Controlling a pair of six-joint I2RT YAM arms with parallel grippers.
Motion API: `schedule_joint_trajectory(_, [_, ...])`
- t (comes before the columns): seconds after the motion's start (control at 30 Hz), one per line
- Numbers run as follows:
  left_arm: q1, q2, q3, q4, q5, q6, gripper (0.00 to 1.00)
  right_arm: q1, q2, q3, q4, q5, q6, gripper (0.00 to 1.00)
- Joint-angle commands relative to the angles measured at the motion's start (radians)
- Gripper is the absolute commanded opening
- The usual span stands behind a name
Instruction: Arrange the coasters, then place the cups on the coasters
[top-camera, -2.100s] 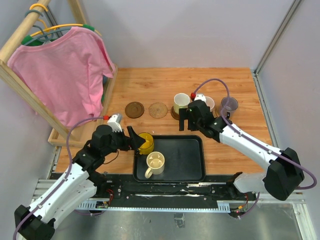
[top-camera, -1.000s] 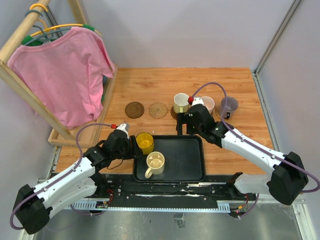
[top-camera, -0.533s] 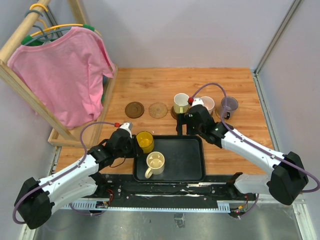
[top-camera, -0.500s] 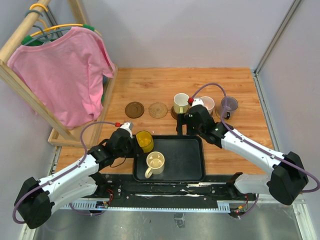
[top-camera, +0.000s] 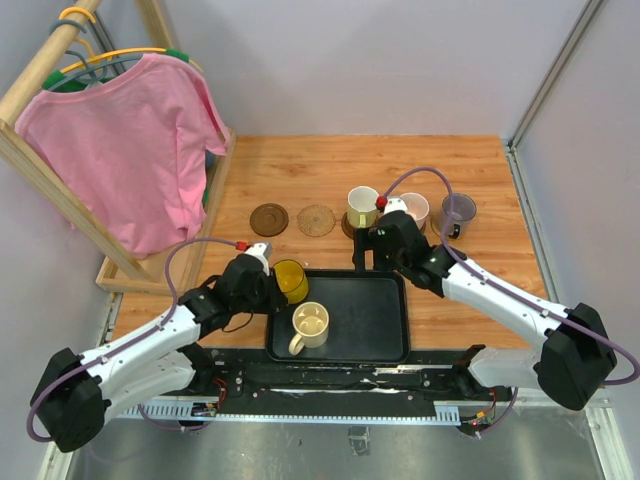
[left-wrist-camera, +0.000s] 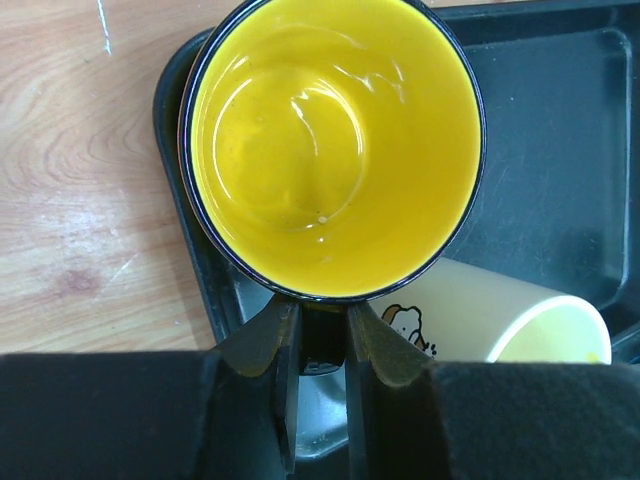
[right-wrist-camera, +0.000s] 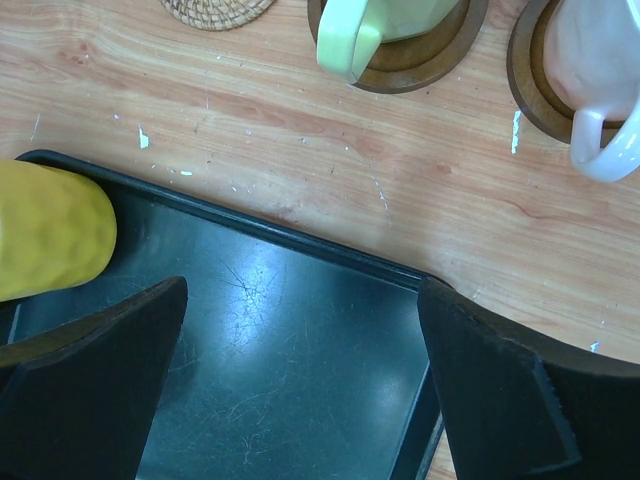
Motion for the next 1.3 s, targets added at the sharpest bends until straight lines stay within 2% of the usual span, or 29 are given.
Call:
schedule_joint_trajectory(0.0, [-0.013,0.01,0.085,0.027,-0.055,0.085,0.01,0.013,-0.022,-0.021,0.02,-0.001,0.012,1.0])
schedule_joint_trajectory(0.23, [-0.039,0.072,0.233,0.057,-0.114,0.195,0.0,0.014,-0.044,-0.037,0.027,0.013,0.015,1.0])
schedule_joint_trajectory(0.53, [-0.055,0.2,0.31,0.213,-0.257,0.277,0.0,0.014,-0.053,-0.05,0.018,0.046,0.006,1.0])
schedule_joint_trajectory(0.73, [-0.053,0.396,0.424,0.293,-0.389,0.327,0.0,0.014,-0.078,-0.049,-0.004,0.105,-0.01,0.99])
schedule_joint_trajectory(0.93, [-0.052,0.606,0.582,0.317,-0.451,0.358,0.01,0.012,-0.092,-0.019,-0.068,0.191,-0.032,0.99])
schedule_joint_trajectory(1.03, [-0.036,0.686,0.651,0.311,-0.447,0.347,0.0,0.012,-0.094,-0.013,-0.088,0.204,-0.045,0.99])
schedule_joint_trajectory(1.27, [0.054,0.759,0.685,0.339,-0.341,0.282,0.01,0.01,-0.078,-0.003,-0.097,0.223,-0.055,0.99])
